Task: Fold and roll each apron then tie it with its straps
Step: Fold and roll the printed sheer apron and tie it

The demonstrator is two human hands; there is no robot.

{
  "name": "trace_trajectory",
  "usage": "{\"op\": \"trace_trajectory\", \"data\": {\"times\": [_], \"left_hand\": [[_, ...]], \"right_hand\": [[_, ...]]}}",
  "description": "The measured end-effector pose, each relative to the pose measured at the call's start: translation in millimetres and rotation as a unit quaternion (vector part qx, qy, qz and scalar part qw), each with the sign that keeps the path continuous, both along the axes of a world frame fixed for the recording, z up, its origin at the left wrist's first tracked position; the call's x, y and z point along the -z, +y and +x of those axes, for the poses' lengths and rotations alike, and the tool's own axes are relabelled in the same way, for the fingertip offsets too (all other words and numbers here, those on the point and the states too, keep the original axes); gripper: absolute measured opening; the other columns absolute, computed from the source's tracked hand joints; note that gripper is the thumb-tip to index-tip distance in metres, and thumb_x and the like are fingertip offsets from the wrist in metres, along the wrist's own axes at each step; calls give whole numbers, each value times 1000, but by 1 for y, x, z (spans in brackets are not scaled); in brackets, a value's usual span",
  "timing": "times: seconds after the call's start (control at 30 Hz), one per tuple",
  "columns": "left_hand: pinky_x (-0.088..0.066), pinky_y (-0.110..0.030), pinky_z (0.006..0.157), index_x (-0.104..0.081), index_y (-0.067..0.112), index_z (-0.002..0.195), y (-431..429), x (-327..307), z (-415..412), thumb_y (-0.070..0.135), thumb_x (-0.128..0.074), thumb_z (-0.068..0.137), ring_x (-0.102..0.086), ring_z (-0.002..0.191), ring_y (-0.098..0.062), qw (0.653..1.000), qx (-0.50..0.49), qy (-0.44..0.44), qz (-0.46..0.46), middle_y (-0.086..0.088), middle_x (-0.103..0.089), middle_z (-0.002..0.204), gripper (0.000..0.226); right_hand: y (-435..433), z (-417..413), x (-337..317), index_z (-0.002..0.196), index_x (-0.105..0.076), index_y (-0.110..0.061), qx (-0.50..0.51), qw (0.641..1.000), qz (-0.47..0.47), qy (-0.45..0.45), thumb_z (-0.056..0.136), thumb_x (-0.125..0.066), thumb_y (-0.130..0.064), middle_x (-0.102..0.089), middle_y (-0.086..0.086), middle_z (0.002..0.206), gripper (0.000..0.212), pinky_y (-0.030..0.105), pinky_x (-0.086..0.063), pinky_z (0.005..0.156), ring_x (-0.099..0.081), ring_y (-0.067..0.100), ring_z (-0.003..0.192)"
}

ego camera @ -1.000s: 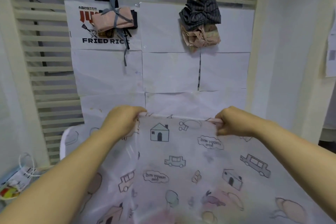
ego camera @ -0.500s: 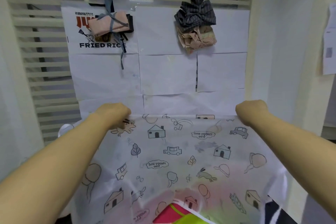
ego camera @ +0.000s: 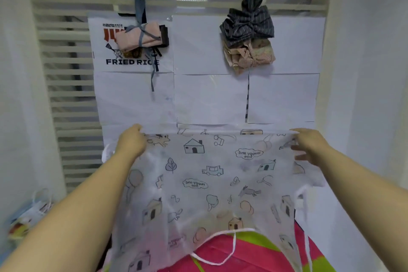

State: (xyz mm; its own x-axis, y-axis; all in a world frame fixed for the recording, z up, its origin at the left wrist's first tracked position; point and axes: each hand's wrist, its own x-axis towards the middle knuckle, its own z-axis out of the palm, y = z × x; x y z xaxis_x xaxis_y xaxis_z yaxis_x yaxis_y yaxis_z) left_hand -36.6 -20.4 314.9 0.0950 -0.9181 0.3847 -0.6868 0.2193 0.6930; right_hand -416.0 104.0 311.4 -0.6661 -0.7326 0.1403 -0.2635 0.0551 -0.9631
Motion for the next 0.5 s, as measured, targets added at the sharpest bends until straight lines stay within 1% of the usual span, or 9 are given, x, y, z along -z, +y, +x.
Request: {"op": "trace_trajectory", "data": {"times": [0.07, 0.13, 0.2, 0.23, 0.27, 0.3, 0.33, 0.4, 0.5], "left_hand": [[-30, -27, 69, -56, -2, 108, 13, -1, -8, -3, -35, 94, -49, 91, -27, 983, -2, 75, -168, -17, -56, 103, 25], [-36, -27, 84, -57, 1, 106, 27, 9, -16, 3, -37, 96, -50, 109, -29, 953, -6, 114, -282, -20, -55, 123, 23], [-25, -12, 105, -58, 2, 116, 47, 37, -22, 3, -39, 96, -40, 132, -26, 943, -10, 113, -313, -17, -42, 145, 27], [-18, -3, 103, -58, 4, 121, 57, 56, -23, 0, -40, 95, -37, 135, -25, 946, -16, 102, -307, -17, -37, 149, 33], [-15, 2, 101, -57, 6, 126, 69, 77, -23, -5, -40, 91, -35, 137, -24, 954, -17, 88, -287, -16, -34, 151, 40], [-16, 0, 102, -55, 9, 130, 82, 102, -21, -9, -39, 87, -34, 137, -25, 964, -19, 68, -255, -15, -30, 153, 49], [-22, -10, 106, -53, 11, 133, 93, 127, -19, -11, -38, 84, -34, 137, -26, 975, -24, 34, -219, -13, -26, 156, 56], [-38, -38, 103, -50, 16, 138, 119, 184, -11, -9, -40, 85, -36, 135, -30, 989, -33, -38, -141, -10, -18, 159, 59], [-50, -47, 80, -44, 24, 142, 146, 259, 5, 2, -45, 93, -46, 124, -38, 988, -18, -154, -11, -11, -8, 160, 54]], "right_hand": [[3, -11, -5, 108, -64, -15, 10, 996, -68, 65, 91, -37, 3, -62, 11, 106, 37, 36, -44, 78, -54, 26, 94], [14, -16, 1, 114, -63, -18, 79, 976, -154, 130, 86, -33, 6, -60, 11, 85, 48, 30, -44, 59, -54, 19, 72], [33, -15, 26, 113, -61, -25, 138, 957, -196, 160, 79, -30, 5, -48, 7, 66, 55, 20, -38, 47, -44, 5, 51], [41, -17, 47, 113, -62, -23, 152, 952, -198, 176, 75, -31, 2, -49, 5, 68, 55, 14, -39, 51, -45, 3, 52], [50, -18, 72, 115, -63, -17, 152, 952, -183, 191, 73, -31, -2, -55, 7, 76, 56, 15, -46, 64, -50, 4, 60], [58, -20, 101, 117, -64, -12, 138, 957, -148, 208, 71, -31, -6, -62, 11, 88, 57, 25, -50, 80, -58, 16, 74], [67, -21, 128, 118, -64, -8, 118, 960, -108, 229, 70, -31, -9, -65, 15, 102, 58, 34, -48, 92, -60, 28, 89], [87, -22, 181, 117, -65, -5, 73, 963, -9, 259, 70, -31, -15, -63, 18, 120, 59, 38, -41, 99, -56, 35, 109], [109, -24, 230, 113, -67, -6, 7, 955, 116, 274, 73, -35, -20, -63, 20, 120, 54, 38, -42, 93, -56, 38, 110]]}}
